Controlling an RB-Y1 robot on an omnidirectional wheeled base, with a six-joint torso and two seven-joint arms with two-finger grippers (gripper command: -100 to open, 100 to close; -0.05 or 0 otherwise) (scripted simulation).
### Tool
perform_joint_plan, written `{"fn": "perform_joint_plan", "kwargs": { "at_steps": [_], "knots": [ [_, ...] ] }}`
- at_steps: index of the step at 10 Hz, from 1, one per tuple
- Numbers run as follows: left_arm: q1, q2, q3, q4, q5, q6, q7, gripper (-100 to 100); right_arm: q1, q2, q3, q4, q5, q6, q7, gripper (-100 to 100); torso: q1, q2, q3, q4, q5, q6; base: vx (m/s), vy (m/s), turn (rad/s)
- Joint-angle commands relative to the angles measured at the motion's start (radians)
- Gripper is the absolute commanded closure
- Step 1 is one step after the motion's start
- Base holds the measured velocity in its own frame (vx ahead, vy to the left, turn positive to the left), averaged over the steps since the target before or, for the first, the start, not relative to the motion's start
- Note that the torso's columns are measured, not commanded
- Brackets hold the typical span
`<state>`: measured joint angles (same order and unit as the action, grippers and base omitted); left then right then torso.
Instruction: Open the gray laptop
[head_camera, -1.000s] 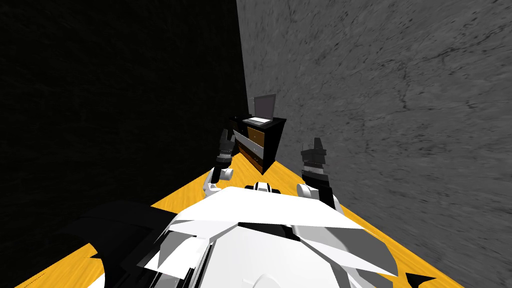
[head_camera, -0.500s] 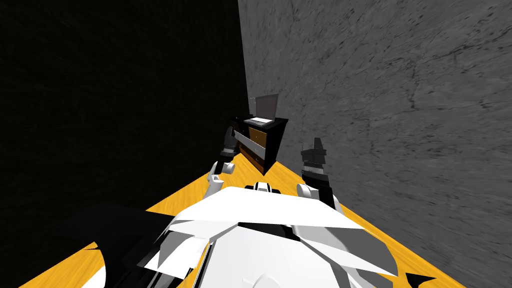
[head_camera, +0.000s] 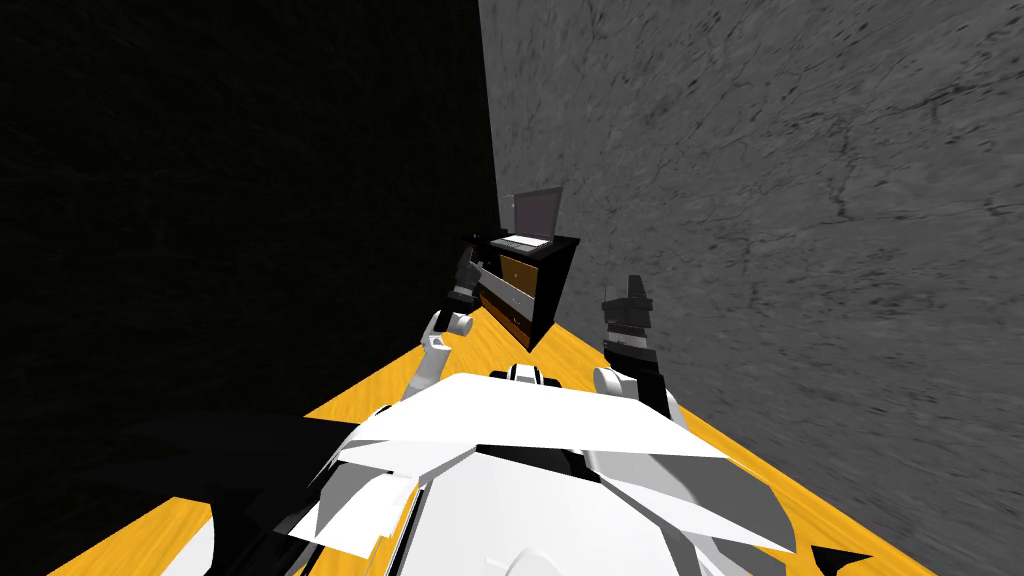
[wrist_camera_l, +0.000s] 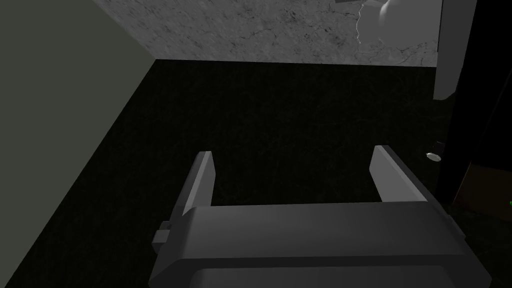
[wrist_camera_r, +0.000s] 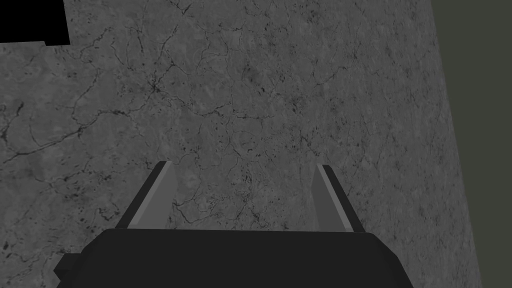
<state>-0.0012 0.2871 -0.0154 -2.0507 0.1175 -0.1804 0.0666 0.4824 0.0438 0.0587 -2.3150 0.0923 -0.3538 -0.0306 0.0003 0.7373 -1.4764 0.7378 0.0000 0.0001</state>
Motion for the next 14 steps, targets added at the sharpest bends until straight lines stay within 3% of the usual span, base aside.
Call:
{"fn": "perform_joint_plan", "kwargs": {
  "at_steps": [1,2,3,4,5,6,7,8,11,13,14],
  "knots": [
    [-0.073,0.036,-0.008,0.047,0.043,0.067,-0.011,-100,0.000,0.000,0.000,0.000,0.000,0.000,0.000,0,-0.001,0.001,0.000,0.000,0.000,0.000,0.034,0.049,-0.015],
    [-0.095,0.036,-0.008,0.047,0.043,0.067,-0.011,-100,0.000,0.000,0.000,0.000,0.000,0.000,0.000,0,0.000,0.001,0.000,0.000,0.000,0.000,0.031,0.047,-0.010],
    [-0.132,0.059,-0.015,0.081,0.072,0.111,-0.020,-100,0.000,0.000,0.000,0.000,0.000,0.000,0.000,0,-0.001,0.001,0.000,0.000,0.000,0.000,0.042,0.051,-0.033],
    [-0.156,0.059,-0.015,0.081,0.072,0.114,-0.020,-100,0.000,0.000,0.000,0.000,0.000,0.000,0.000,0,0.000,0.000,0.000,0.000,0.000,0.000,0.029,0.054,-0.018],
    [-0.188,0.082,-0.023,0.115,0.101,0.159,-0.029,-100,0.000,0.000,0.000,0.000,0.000,0.000,0.000,0,0.000,0.001,0.001,0.000,0.000,0.000,0.039,0.064,-0.037],
    [-0.217,0.082,-0.023,0.115,0.101,0.161,-0.029,-100,0.000,0.000,0.000,0.000,0.000,0.000,0.000,0,0.001,0.000,0.000,0.000,0.000,0.000,0.029,0.052,-0.021],
    [-0.250,0.106,-0.031,0.150,0.130,0.202,-0.039,-100,0.000,0.000,0.000,0.000,0.000,0.000,0.000,0,-0.001,0.001,0.001,0.000,0.000,0.000,0.037,0.067,-0.042],
    [-0.274,0.106,-0.031,0.150,0.130,0.208,-0.039,-100,0.000,0.000,0.000,0.000,0.000,0.000,0.000,0,0.000,0.001,0.000,0.000,0.000,0.000,0.035,0.060,-0.025],
    [-0.365,0.153,-0.050,0.223,0.187,0.301,-0.061,-100,0.000,0.000,0.000,0.000,0.000,0.000,0.000,0,-0.001,0.001,0.000,0.000,0.000,0.000,0.045,0.063,-0.052],
    [-0.402,0.153,-0.050,0.223,0.187,0.301,-0.061,-100,0.000,0.000,0.000,0.000,0.000,0.000,0.000,0,-0.001,0.000,0.000,0.000,0.000,0.000,0.037,0.041,-0.017],
    [-0.437,0.175,-0.060,0.261,0.215,0.346,-0.073,-100,0.000,0.000,0.000,0.000,0.000,0.000,0.000,0,-0.002,0.002,0.001,0.001,-0.001,0.000,0.027,0.041,-0.084]
  ]
}}
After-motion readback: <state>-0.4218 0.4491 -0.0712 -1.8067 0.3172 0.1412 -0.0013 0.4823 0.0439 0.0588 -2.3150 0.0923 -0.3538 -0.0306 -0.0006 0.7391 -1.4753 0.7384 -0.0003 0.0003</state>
